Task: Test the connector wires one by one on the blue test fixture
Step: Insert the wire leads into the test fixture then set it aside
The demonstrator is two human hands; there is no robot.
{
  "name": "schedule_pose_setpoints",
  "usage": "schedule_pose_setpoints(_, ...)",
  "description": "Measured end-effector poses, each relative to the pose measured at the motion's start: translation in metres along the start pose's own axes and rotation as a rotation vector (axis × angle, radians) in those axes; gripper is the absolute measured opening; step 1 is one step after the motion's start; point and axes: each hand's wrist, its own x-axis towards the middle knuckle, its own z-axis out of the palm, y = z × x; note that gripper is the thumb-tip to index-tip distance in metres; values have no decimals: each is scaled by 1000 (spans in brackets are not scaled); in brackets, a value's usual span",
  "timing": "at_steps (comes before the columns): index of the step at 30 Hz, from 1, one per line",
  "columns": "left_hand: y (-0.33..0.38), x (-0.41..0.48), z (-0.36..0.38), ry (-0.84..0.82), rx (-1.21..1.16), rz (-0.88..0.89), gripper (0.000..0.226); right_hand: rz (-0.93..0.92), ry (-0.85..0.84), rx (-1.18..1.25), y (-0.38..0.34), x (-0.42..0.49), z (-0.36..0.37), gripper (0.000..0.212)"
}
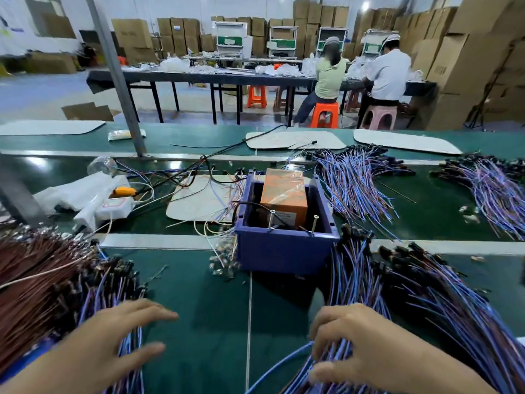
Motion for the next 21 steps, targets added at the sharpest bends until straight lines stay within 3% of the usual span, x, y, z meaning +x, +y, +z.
schedule_pose_setpoints(2,-37,-6,12,118,168,-97,52,-24,13,34,-9,8,0,49)
schedule_pose_setpoints(4,-38,0,22,84,362,-239,53,-49,5,51,-18,17,2,48)
schedule_pose_setpoints(5,-35,4,29,53,446,-219,53,-59,-1,56,-24,22,4,49)
schedule_pose_setpoints(8,-40,11,47,219,387,-269,48,-66,-16,76,-34,34,11,49)
schedule_pose_setpoints(10,-42,16,45,333,230,-422,48,-62,-23,97,-39,41,15,41)
schedule_pose_setpoints(12,-44,22,43,369,244,-450,47,-51,-14,139,-44,47,18,33)
schedule_pose_setpoints(14,-42,30,39,416,199,-408,44,31,11,349,-50,53,23,26)
schedule_pose_setpoints(17,-36,39,35,422,200,-375,46,240,-83,948,-61,62,33,28)
schedule_pose_setpoints(21,-30,49,44,197,463,-524,42,272,-184,1172,-72,68,46,30)
